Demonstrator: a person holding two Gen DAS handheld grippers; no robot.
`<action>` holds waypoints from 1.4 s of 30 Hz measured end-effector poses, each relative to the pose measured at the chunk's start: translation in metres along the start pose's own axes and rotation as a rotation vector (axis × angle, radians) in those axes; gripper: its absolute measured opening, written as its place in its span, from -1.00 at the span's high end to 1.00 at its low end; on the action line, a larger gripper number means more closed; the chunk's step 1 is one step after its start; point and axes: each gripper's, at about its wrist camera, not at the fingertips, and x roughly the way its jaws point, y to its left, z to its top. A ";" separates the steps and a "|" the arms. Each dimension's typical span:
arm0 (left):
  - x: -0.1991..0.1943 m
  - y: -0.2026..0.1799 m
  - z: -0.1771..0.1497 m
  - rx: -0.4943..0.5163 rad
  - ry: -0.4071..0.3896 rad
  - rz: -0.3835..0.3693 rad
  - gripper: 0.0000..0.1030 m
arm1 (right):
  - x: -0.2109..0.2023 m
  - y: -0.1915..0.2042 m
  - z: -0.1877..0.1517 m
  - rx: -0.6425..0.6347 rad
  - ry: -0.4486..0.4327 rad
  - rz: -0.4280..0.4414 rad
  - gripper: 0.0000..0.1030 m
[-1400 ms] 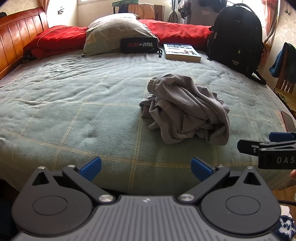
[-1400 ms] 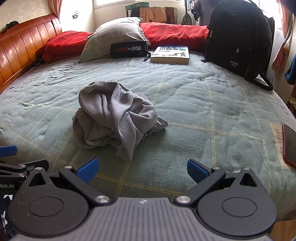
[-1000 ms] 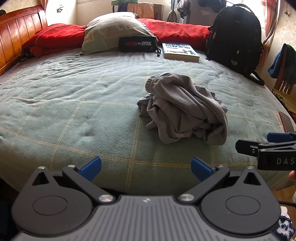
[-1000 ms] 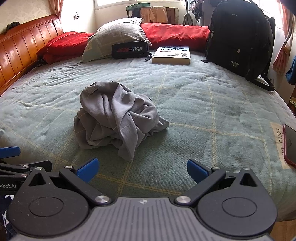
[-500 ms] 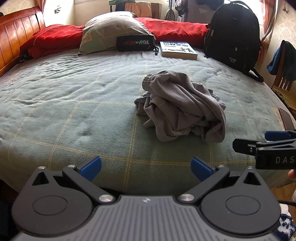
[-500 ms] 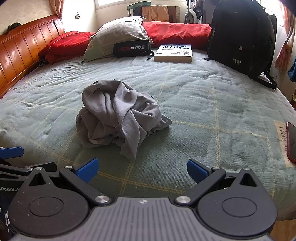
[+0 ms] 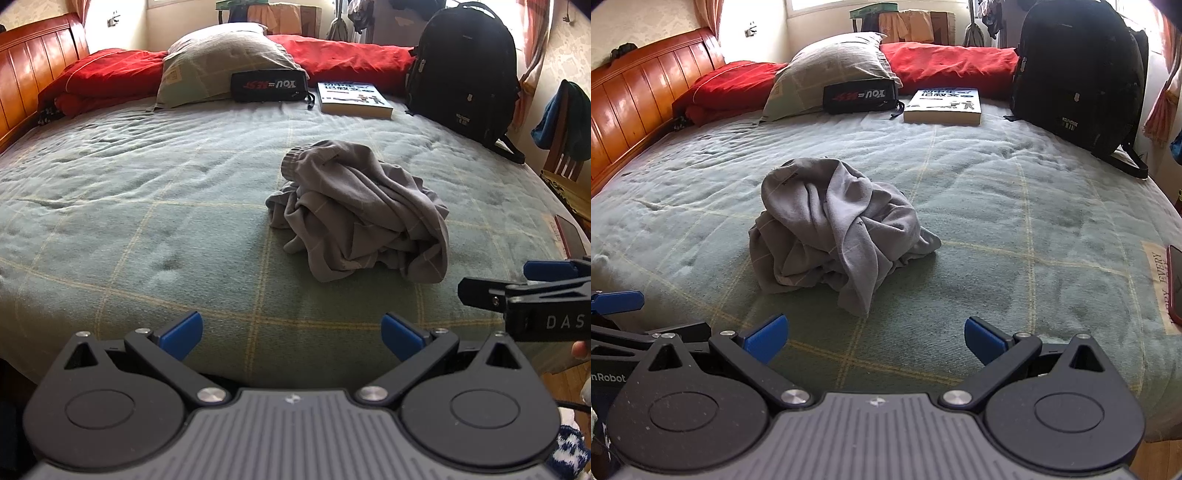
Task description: Fold clothes
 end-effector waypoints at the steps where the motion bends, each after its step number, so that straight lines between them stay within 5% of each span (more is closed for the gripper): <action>1: 0.000 0.000 0.000 0.000 0.000 0.000 -0.99 | 0.000 0.000 0.000 0.000 0.000 0.000 -1.00; 42: 0.012 0.010 -0.002 -0.050 -0.016 -0.002 -0.99 | 0.026 -0.009 0.009 0.013 0.031 0.004 -1.00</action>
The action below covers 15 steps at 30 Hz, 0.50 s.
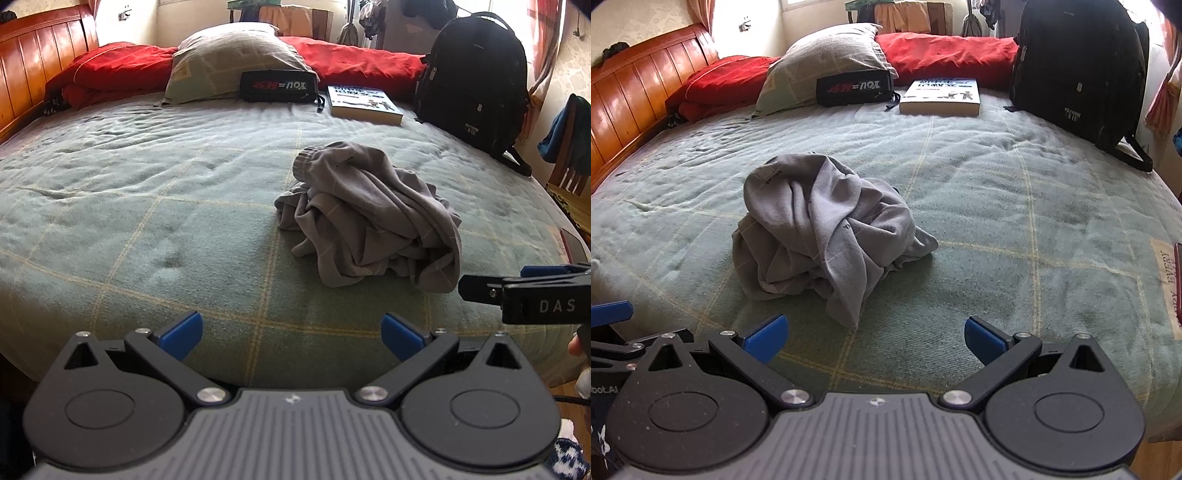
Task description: Fold clothes
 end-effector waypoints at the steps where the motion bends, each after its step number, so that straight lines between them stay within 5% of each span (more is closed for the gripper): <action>1: 0.001 0.001 0.000 -0.003 0.000 0.000 -0.99 | 0.002 0.000 0.000 0.001 0.003 0.000 -1.00; 15: 0.021 0.010 0.004 -0.026 0.010 0.012 -0.99 | 0.021 0.003 0.022 -0.036 -0.013 0.021 -1.00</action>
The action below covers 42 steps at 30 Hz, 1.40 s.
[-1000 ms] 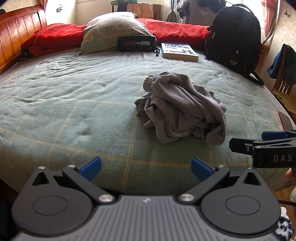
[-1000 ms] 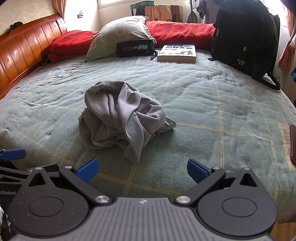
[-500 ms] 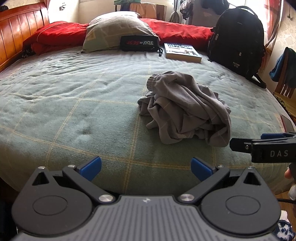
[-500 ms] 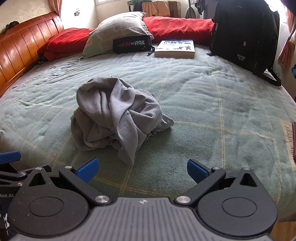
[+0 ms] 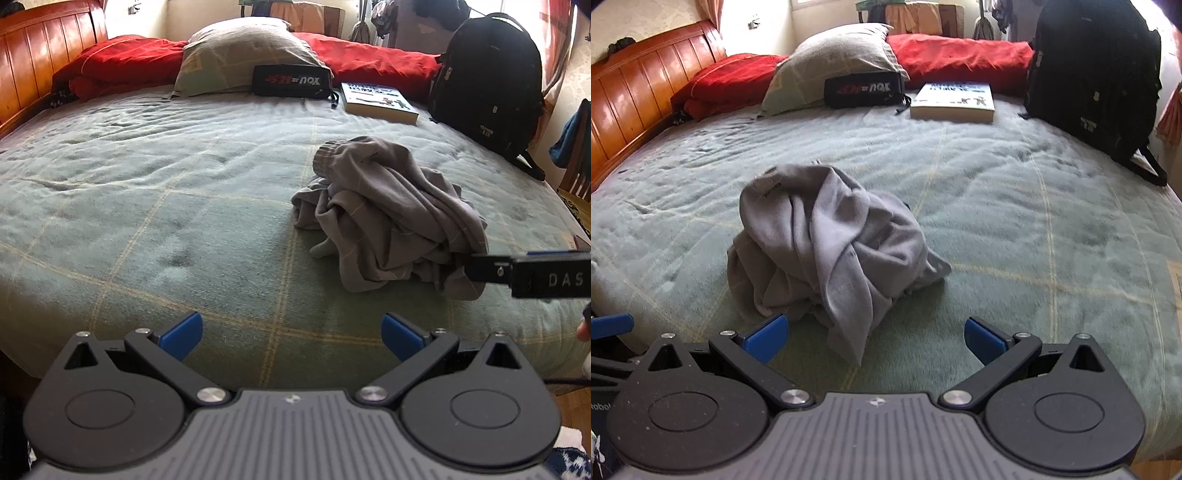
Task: Fold clothes
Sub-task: 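Grasp the grey garment's elastic waistband with the right gripper and lift it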
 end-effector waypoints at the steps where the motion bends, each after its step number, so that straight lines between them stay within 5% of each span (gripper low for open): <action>1: 0.001 0.001 0.001 -0.002 0.002 -0.005 -0.99 | 0.001 0.000 0.003 -0.004 -0.004 0.002 -1.00; 17: 0.032 -0.003 0.036 0.042 0.045 0.005 -0.99 | 0.041 0.008 0.052 -0.109 -0.004 -0.030 -1.00; 34: 0.089 -0.044 0.058 0.189 0.124 -0.066 -0.99 | 0.060 -0.015 0.041 -0.218 -0.027 0.054 -1.00; 42: 0.101 -0.039 0.055 0.175 0.113 -0.134 -0.99 | 0.058 -0.014 0.044 -0.289 -0.047 0.082 -1.00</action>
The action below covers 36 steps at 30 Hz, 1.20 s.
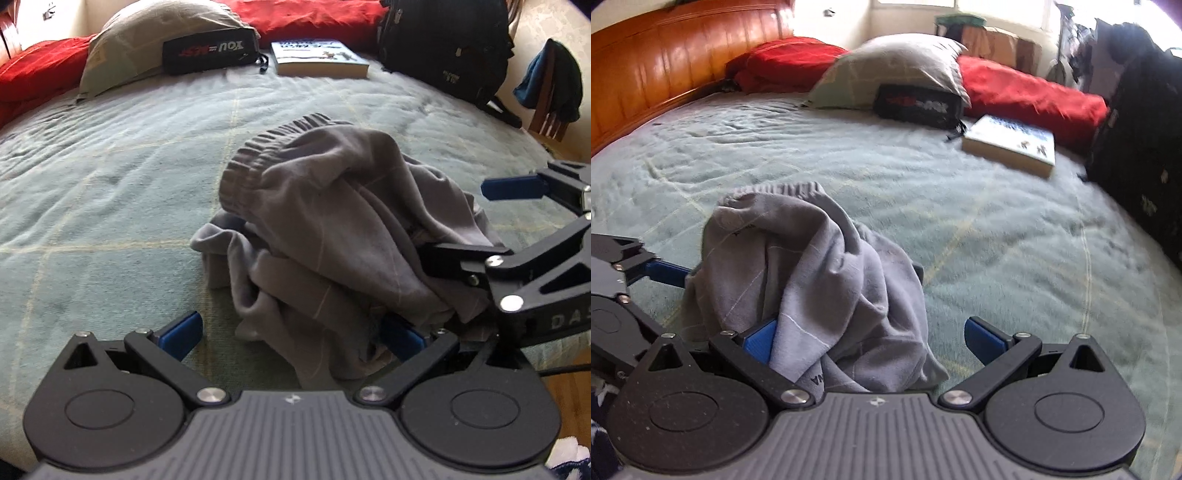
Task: Fold clothes
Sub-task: 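Grasp the grey garment's elastic waistband with the right gripper and lift it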
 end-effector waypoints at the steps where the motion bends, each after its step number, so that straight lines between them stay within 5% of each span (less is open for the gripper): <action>1: 0.001 0.002 0.000 -0.008 -0.003 -0.016 -0.99 | -0.001 0.000 0.002 -0.015 -0.006 0.005 -1.00; 9: -0.010 0.003 -0.002 0.050 -0.020 -0.013 -0.99 | -0.015 -0.001 0.027 -0.080 -0.050 0.102 -0.98; 13: -0.029 0.011 -0.002 0.074 -0.020 0.025 -0.99 | -0.011 0.004 0.044 -0.137 -0.061 0.140 -0.68; 24: -0.047 0.031 -0.006 0.038 -0.039 0.056 -0.99 | 0.047 0.008 0.086 -0.153 0.066 0.315 -0.59; 25: -0.047 0.032 -0.006 0.034 -0.038 0.055 -0.99 | 0.052 0.008 0.084 -0.153 0.093 0.333 -0.43; 26: -0.048 0.034 -0.007 0.029 -0.041 0.055 -0.99 | 0.056 0.008 0.083 -0.150 0.110 0.353 0.09; 29: -0.049 0.037 -0.006 0.016 -0.048 0.057 -0.99 | 0.047 0.004 0.083 -0.141 0.080 0.367 0.65; 36: -0.051 0.039 0.000 0.009 -0.074 0.059 -0.99 | 0.015 -0.041 0.098 -0.063 -0.041 0.172 0.70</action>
